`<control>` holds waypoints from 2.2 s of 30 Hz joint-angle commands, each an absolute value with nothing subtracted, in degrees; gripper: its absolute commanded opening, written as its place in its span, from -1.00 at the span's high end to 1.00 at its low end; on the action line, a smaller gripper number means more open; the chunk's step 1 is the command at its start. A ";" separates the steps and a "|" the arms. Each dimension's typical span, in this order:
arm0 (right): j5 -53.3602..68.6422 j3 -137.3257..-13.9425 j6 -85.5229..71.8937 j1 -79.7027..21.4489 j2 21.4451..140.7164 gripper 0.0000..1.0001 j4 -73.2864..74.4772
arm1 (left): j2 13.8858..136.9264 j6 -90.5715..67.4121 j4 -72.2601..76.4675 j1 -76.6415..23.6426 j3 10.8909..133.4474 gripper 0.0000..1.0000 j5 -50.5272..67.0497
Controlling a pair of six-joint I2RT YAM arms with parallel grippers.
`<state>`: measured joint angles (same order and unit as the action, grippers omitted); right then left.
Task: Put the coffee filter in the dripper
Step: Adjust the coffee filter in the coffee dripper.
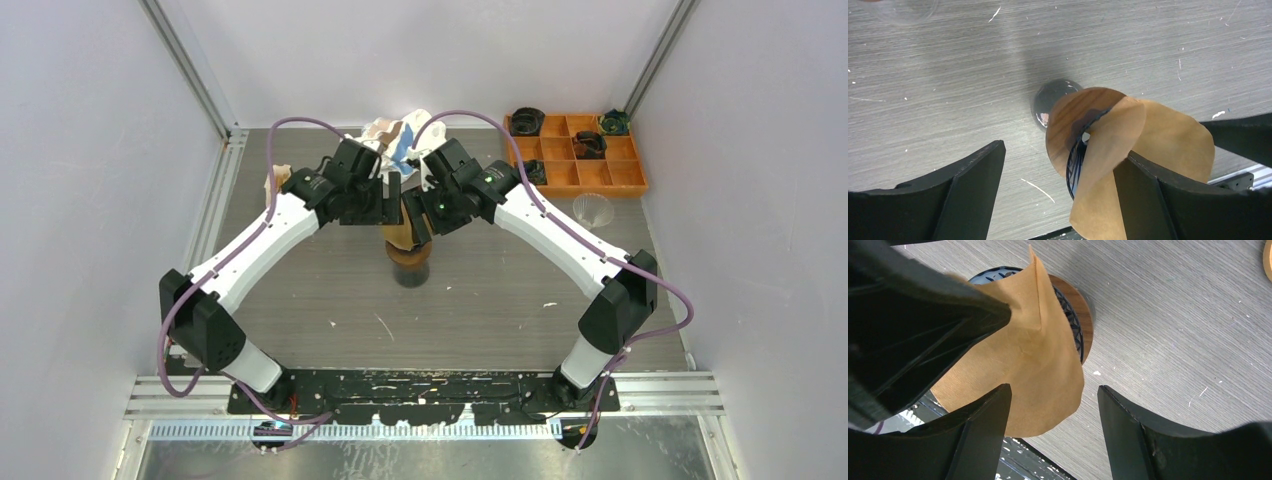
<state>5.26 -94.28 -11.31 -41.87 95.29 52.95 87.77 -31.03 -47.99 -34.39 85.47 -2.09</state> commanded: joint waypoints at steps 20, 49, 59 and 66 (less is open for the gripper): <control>5.60 -92.13 -10.08 -41.39 94.30 -0.41 50.30 | 90.15 -30.16 -44.86 -33.22 86.04 -0.54 -5.67; 4.74 -92.31 -10.62 -41.31 94.73 -0.42 48.97 | 88.96 -29.93 -45.57 -33.16 85.43 -0.59 -4.65; 4.74 -92.90 -11.02 -41.25 93.96 -0.46 48.00 | 86.89 -30.45 -44.76 -33.18 85.10 -0.61 -2.49; 4.31 -92.66 -11.81 -41.30 92.92 -0.47 46.88 | 86.64 -30.61 -44.49 -33.21 84.66 -0.62 -2.04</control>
